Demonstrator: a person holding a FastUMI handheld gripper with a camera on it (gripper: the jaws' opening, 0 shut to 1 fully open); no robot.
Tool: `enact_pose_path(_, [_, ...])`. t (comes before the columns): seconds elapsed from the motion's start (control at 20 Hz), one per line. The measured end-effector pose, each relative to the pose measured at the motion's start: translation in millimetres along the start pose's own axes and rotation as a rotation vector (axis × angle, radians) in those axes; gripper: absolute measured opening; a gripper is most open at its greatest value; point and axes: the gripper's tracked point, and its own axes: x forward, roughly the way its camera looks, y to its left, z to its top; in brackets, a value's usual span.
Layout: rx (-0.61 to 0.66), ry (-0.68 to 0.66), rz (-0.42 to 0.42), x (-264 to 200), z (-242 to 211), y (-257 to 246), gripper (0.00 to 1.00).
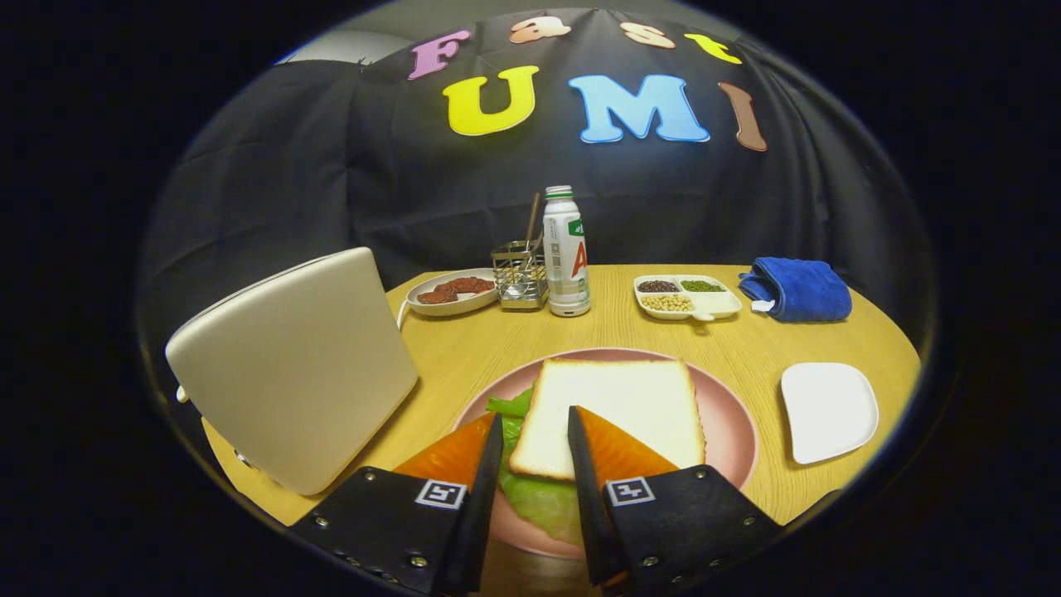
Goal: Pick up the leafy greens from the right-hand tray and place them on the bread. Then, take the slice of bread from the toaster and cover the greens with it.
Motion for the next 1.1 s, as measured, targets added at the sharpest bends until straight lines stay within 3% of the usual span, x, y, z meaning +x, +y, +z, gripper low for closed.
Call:
enact_pose_path(0.7, [0.027, 0.003, 0.036, -4, 7, 0, 0.46])
enact_pose_path(1.1, [-0.022, -0.099, -0.016, -22, 41, -25, 0.47])
